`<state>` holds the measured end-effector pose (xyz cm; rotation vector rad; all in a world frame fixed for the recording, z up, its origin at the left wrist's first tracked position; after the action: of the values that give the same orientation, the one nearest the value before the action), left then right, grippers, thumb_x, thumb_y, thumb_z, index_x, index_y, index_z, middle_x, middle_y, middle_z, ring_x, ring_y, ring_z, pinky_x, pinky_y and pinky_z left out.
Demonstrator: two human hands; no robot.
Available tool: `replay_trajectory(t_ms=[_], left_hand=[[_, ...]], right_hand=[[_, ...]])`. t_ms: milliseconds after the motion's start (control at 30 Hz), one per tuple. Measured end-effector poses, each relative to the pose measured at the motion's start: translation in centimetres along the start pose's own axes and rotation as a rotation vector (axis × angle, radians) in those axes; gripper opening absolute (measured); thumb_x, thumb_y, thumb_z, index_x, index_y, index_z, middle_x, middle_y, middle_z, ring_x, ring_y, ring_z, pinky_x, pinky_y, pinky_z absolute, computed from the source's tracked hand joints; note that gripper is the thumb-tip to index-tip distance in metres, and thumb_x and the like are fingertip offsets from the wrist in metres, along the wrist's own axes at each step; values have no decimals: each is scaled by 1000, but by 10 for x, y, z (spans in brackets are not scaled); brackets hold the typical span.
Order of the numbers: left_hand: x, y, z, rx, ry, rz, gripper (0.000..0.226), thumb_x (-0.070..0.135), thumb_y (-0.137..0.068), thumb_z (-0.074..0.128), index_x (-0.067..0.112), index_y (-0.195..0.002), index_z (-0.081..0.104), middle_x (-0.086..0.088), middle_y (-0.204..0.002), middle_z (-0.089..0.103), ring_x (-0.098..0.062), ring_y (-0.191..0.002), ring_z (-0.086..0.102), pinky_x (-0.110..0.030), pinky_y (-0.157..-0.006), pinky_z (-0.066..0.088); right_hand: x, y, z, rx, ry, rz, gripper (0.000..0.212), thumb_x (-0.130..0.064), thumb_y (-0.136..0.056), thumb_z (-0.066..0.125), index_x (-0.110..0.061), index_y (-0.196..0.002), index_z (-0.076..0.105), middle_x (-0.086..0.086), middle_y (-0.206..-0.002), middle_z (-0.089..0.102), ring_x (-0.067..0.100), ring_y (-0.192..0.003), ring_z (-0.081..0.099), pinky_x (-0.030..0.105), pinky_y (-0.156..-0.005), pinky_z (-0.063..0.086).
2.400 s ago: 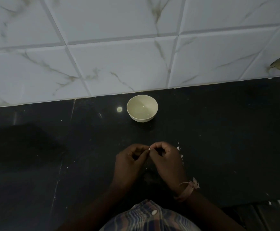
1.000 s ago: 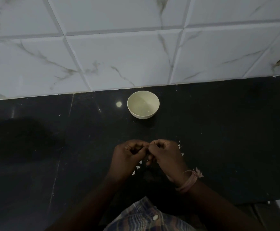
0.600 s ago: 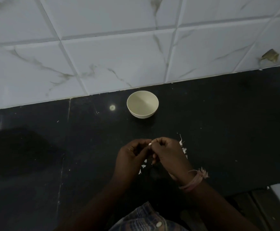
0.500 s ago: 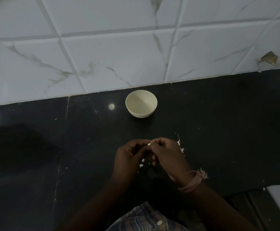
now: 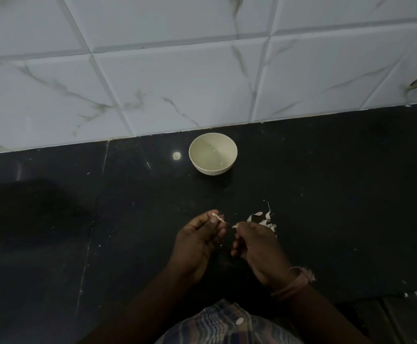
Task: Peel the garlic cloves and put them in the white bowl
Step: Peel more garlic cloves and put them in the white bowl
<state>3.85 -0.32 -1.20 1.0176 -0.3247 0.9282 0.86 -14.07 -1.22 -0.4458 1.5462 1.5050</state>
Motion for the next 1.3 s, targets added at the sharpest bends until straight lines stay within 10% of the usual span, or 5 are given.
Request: replay_trajectory(t_ms=[300,633,1300], left_hand=[[1,-4,-10,40,-54,-3,22,5,-98,59,1,-117,69,-18,-108,75,-21,-92,75,-26,-75,62],[5,-12,-12,42,-285,110,22,3,-99,57,7,-99,79,-21,-96,76,-23,-85,71,-30,-78,59],[24,-3,-3,65,-817,362,8,13,-90,76,18,-95,80,4,-81,79,-14,-77,76,-22,-65,58]], right_hand=[[0,-6,8,86,290,-253,10,-4,-88,69,-14,-90,69,7,-86,74,23,-78,75,46,-76,63],[-22,-10,17,32,625,-555,15,-19,-96,66,-23,-107,75,-14,-101,71,-5,-96,64,10,-83,49],[-29,-15,17,5,711,-598,5,-16,-90,68,-20,-89,71,-9,-81,69,3,-77,67,25,-70,57]])
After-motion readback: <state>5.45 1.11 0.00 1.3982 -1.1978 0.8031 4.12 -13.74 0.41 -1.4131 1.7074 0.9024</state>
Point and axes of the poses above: each hand's wrist, its own y-axis away from the middle knuckle, its own z-axis out of the palm, x = y × z, the point moved 3 cm from there along -y, towards the middle knuckle
